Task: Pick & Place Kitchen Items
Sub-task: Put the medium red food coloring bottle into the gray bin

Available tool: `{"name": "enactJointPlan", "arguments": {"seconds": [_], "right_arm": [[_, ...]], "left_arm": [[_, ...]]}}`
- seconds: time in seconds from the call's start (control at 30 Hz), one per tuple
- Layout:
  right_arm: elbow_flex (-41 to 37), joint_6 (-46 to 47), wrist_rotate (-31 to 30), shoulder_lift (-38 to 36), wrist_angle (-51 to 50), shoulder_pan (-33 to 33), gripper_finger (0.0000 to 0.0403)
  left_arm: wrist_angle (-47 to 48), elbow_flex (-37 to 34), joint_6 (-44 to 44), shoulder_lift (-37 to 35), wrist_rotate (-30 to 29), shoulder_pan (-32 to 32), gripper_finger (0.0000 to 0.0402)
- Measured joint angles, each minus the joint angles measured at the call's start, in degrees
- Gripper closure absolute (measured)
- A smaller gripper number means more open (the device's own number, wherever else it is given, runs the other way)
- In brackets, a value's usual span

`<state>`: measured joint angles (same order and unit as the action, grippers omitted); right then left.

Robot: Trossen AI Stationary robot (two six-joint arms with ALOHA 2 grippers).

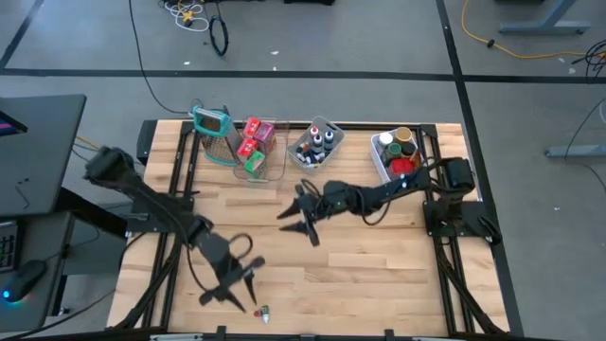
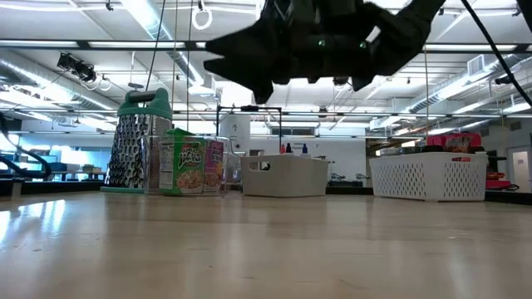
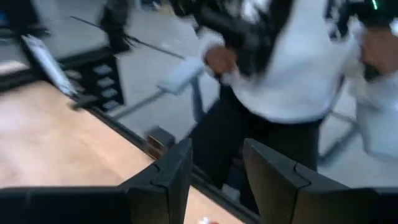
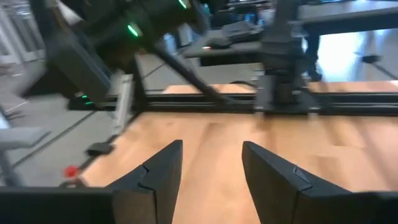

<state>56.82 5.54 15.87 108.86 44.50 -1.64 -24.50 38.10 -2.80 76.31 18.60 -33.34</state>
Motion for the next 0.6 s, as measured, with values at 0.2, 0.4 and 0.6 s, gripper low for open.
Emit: {"name": "enactJointPlan", "arguments": {"seconds": [0.2, 0.4, 0.6], "right_arm": [[0.0, -0.5, -0.5, 0.0, -0.1, -5.0, 0.0225], [0.0, -1.7, -3.5, 0.0, -0.1, -7.6, 0.0225], [0.0, -5.0, -5.9, 0.0, -0.1, -8.0, 0.0225]], "left_arm": [[-10.9, 0.0, -3.5, 11.1, 0.1, -4.6, 0.0248], [-21.6, 0.0, -2.2, 19.7, 0.1, -5.2, 0.0248], [-27.0, 0.0, -0.4, 26.4, -2.0, -5.3, 0.0248]]}}
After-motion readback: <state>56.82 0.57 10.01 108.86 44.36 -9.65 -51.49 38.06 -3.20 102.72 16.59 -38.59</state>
